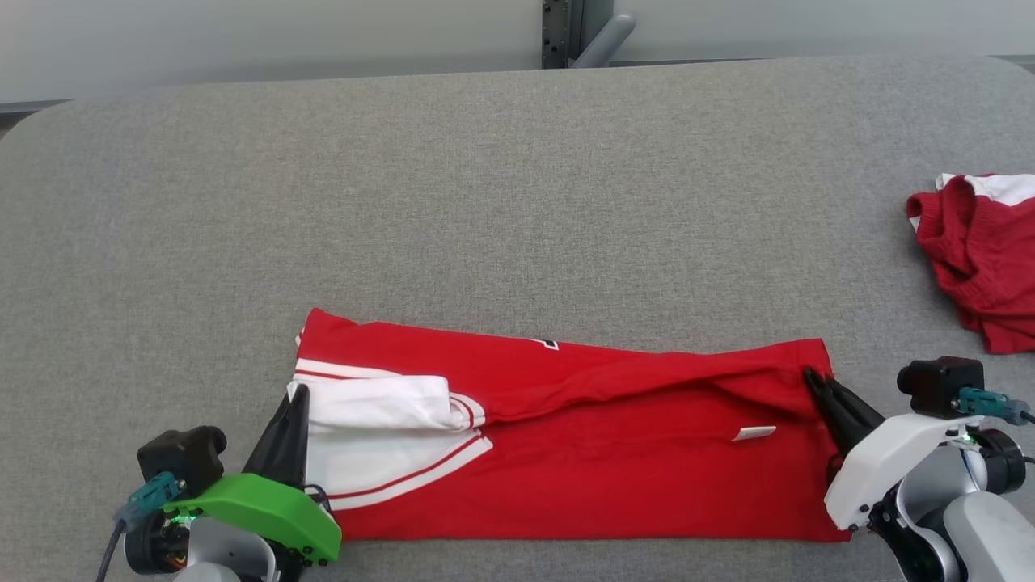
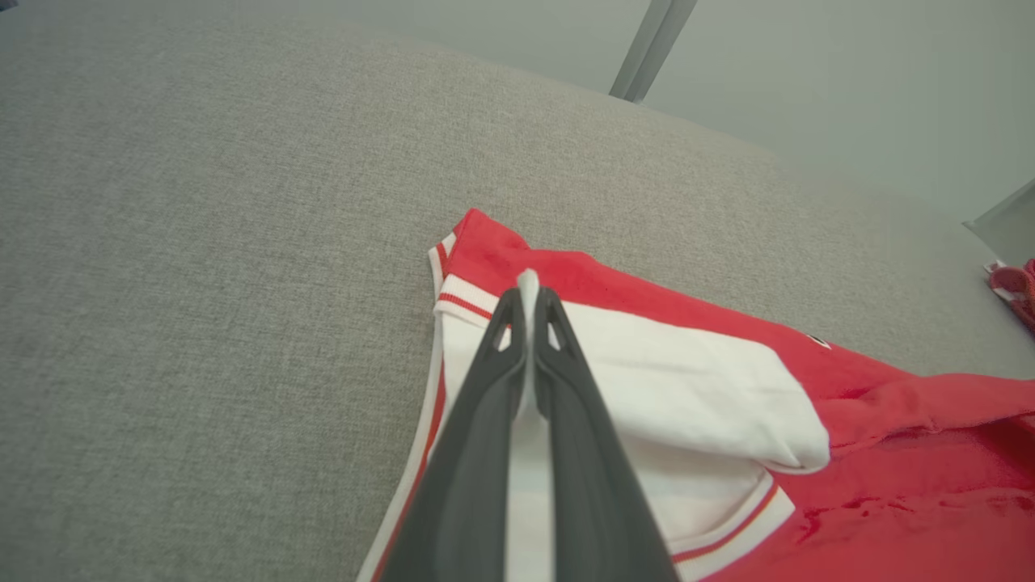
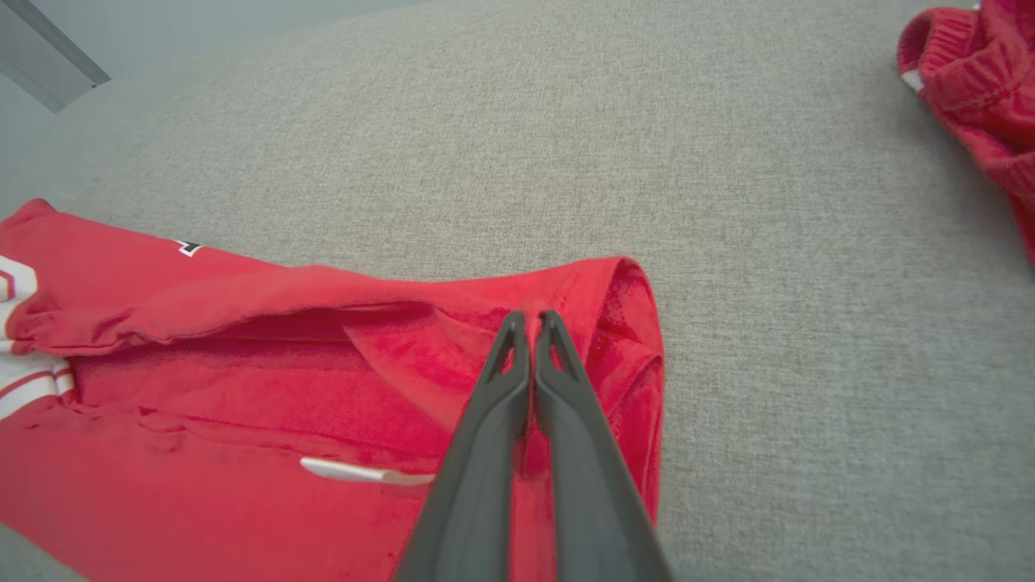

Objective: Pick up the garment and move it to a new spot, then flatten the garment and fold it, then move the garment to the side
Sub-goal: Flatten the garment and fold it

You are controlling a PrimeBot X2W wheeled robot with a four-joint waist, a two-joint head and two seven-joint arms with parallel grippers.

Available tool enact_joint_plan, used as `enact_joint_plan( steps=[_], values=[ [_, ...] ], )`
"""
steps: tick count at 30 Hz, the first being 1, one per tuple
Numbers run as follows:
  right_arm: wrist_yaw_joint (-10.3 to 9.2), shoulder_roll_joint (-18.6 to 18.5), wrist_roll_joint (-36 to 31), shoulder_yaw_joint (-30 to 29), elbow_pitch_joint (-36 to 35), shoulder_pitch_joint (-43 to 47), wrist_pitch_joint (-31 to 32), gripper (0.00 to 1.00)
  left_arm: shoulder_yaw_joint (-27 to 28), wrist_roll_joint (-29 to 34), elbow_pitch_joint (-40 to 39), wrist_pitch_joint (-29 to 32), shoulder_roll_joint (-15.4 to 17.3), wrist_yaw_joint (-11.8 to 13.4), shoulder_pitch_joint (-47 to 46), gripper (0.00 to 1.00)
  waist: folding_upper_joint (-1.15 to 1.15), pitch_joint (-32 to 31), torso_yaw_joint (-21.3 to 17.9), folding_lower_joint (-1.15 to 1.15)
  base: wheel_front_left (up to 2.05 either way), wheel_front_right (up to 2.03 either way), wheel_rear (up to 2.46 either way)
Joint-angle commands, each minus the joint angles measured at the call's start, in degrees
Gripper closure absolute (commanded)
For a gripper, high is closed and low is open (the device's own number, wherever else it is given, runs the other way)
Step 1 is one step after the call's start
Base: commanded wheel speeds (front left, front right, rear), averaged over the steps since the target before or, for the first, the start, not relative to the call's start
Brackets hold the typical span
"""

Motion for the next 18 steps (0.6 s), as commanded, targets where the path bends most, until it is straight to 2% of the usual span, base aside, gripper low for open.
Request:
enact_joint_plan(
  steps=[1, 10, 11, 12, 13, 14, 15, 18],
  values=[
    [-0.03, 0.28, -0.32, -0.43, -0.44, 1.03, -0.48, 1.00, 0.39, -0.40, 0.53, -0.44, -0.16, -0.35, 0.91, 1.00, 0.00, 0.00, -0.05, 0.00, 0.00, 0.00, 0.00],
    [-0.03, 2.05, -3.82, -1.86, -2.46, 5.18, -3.38, 1.00, 1.95, -2.68, 6.03, -3.23, -1.76, -0.73, 1.84, 1.00, 0.00, -0.13, -0.65, 0.00, 0.00, 0.00, 0.00],
    [-0.03, 2.29, -4.24, -1.85, -2.66, 5.69, -3.71, 0.95, 1.97, -3.00, 6.55, -3.38, -1.91, -0.94, 1.99, 1.00, 0.00, -0.18, -0.72, 0.00, 0.00, 0.00, 0.00],
    [-0.03, 2.57, -4.60, -2.04, -2.86, 6.31, -3.85, 0.75, 2.07, -3.18, 6.97, -3.68, -1.95, -1.01, 2.12, 0.64, 0.00, -0.27, -0.76, 0.00, 0.00, 0.00, 0.00],
    [-0.03, 3.04, -4.82, -2.67, -3.17, 6.91, -4.36, 0.59, 2.37, -3.37, 7.30, -4.06, -1.97, -0.87, 2.32, 0.11, 0.00, -0.35, -0.81, 0.00, 0.00, 0.00, 0.00],
    [-0.03, 3.49, -4.97, -3.31, -3.60, 7.58, -4.77, 0.36, 2.66, -3.73, 7.55, -4.43, -2.05, -0.78, 2.66, 0.00, 0.00, -0.44, -0.86, 0.00, 0.00, 0.00, 0.00],
    [-0.03, 3.83, -5.33, -4.13, -4.02, 8.36, -5.26, 0.00, 3.03, -4.10, 7.68, -4.86, -2.14, -0.73, 3.12, 0.00, 0.00, -0.54, -0.92, 0.00, 0.00, 0.00, 0.00],
    [-0.03, 4.93, -6.32, -6.14, -5.29, 10.74, -6.69, 0.00, 3.82, -4.84, 7.71, -5.91, -1.87, -0.76, 4.51, 0.00, 0.00, -0.86, -1.30, 0.00, 0.00, 0.00, 0.00]
  ],
)
